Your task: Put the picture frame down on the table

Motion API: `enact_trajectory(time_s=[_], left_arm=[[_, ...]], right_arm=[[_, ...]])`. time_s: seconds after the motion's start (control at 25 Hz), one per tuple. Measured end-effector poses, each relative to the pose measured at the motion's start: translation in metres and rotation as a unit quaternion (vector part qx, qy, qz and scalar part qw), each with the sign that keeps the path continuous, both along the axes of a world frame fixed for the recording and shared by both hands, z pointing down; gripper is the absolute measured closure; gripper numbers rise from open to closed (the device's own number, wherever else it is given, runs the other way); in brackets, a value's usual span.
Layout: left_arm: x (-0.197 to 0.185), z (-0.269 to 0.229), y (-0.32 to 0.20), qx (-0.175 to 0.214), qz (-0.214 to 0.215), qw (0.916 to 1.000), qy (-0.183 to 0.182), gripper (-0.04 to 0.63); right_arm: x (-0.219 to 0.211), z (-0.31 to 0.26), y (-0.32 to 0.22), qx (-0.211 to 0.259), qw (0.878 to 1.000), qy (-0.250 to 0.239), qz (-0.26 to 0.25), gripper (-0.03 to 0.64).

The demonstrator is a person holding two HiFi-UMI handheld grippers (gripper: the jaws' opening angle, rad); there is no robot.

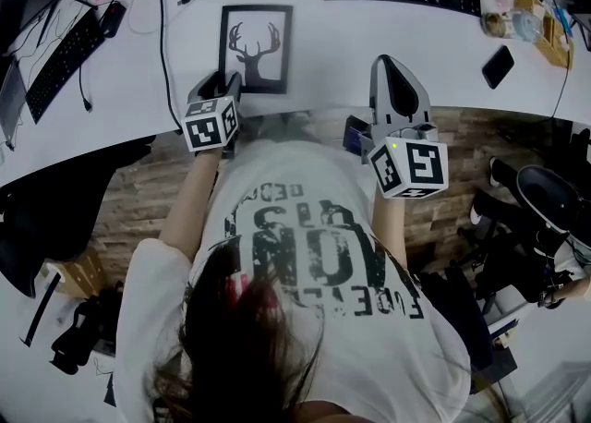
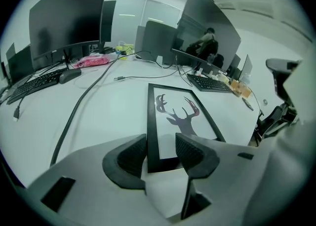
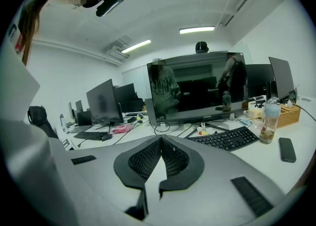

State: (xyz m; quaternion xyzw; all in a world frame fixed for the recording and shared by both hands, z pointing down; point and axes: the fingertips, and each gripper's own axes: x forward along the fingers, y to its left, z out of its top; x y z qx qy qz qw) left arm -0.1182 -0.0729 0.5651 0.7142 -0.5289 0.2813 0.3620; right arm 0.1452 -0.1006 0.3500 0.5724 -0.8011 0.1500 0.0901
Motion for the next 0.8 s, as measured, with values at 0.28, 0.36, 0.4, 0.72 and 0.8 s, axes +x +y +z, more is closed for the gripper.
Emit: enact_trajectory(time_s=[0.28,0.36,0.4,0.72,0.8], left_arm=[[0.0,-0.001,-0.002,0.0,0.0,1.0,0.003,0.416],[0.0,-0.001,-0.001,0.0,-0.001,1.0,0.004,0.416],[0.0,-0.001,-0.001,0.0,-0.001,1.0,0.004,0.416],[0.0,-0.001,0.0,0.0,-0.001,1.0,0.004,0.416],[0.0,-0.001,0.0,0.001,-0.001,1.0,0.004,0.416]], right_arm=[[0.009,-0.007,-0.005,0.011,1.0,-0.001,0.012,0.617],[0.01,-0.008,-0.004,0.013,1.0,0.0,0.015,0.617],[0.01,-0.008,-0.004,0.014,1.0,0.0,0.016,0.617],[0.015,-0.01,-0.005,0.016,1.0,0.002,0.023,0.617],[0.015,-0.011,-0.006,0.017,1.0,0.003,0.022,0.617]])
